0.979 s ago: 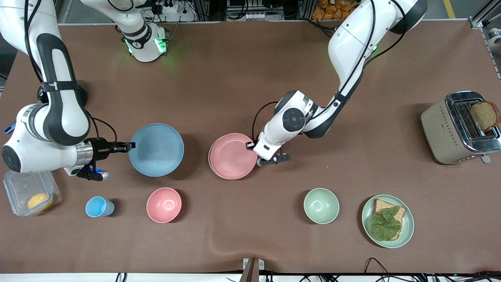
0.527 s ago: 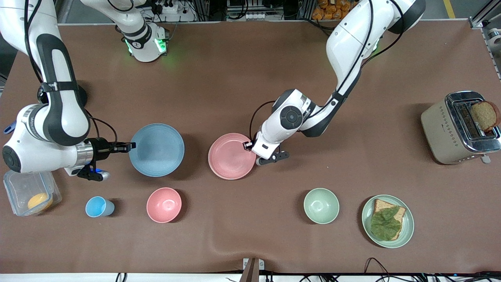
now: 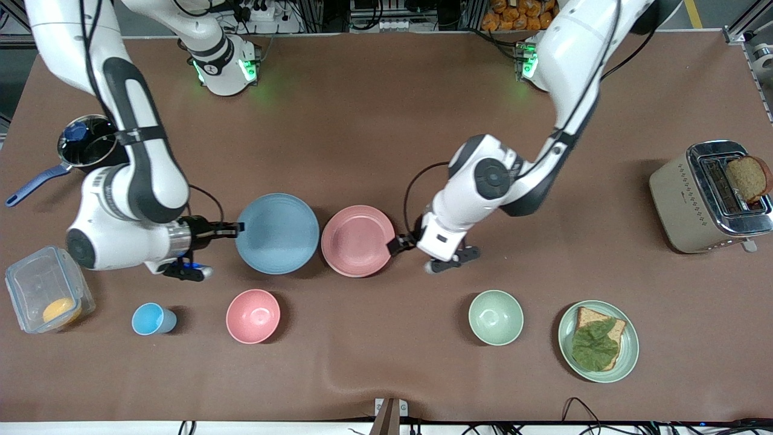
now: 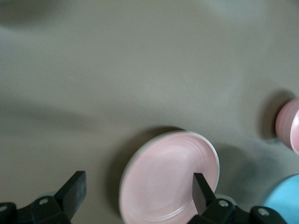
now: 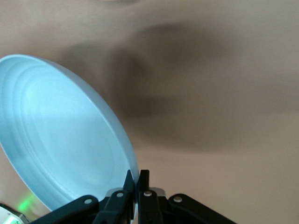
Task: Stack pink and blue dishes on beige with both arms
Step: 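Slide the blue plate onto pink with the right gripper while the left gripper withdraws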
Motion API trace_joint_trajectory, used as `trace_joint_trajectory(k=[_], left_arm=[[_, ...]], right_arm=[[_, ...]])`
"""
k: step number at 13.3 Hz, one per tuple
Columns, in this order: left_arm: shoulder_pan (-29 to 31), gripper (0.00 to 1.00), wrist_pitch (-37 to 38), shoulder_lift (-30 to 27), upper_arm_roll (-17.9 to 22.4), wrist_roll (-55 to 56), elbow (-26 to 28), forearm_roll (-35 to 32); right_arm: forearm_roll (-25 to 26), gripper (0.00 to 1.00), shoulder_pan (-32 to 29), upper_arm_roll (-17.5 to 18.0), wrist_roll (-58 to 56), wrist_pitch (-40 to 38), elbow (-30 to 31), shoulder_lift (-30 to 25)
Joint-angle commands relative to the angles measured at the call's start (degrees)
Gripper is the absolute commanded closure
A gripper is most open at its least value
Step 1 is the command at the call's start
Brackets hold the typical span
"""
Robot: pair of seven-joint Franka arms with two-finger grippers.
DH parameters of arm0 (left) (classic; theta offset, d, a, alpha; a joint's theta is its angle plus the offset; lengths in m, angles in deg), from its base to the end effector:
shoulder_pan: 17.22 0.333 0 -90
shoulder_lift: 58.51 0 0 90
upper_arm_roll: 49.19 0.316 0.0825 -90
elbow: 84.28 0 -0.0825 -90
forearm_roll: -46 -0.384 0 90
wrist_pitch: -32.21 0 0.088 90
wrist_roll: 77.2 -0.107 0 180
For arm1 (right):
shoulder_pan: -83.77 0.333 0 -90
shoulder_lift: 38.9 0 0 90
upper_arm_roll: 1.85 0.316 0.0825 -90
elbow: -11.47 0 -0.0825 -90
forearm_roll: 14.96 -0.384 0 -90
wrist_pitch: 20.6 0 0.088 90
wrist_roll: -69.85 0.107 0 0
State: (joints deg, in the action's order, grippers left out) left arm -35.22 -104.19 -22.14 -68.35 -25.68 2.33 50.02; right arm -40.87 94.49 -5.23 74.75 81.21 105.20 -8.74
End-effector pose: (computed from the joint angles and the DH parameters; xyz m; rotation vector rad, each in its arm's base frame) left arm 0.6089 -0.4054 0.3349 2.7337 0.5295 0.0279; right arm 0.6302 0.1234 0.2935 -2.7307 0.1859 0.5825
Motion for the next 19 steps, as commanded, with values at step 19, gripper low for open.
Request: trace_joint_trajectory(k=[19], left_arm=[[24.24, 0.00, 46.57, -32.58, 1.31, -36.50, 2.59, -7.80]], right_arm=[[-10.21, 1.00, 15.83, -0.57, 13.82, 16.84, 4.09, 4.46]])
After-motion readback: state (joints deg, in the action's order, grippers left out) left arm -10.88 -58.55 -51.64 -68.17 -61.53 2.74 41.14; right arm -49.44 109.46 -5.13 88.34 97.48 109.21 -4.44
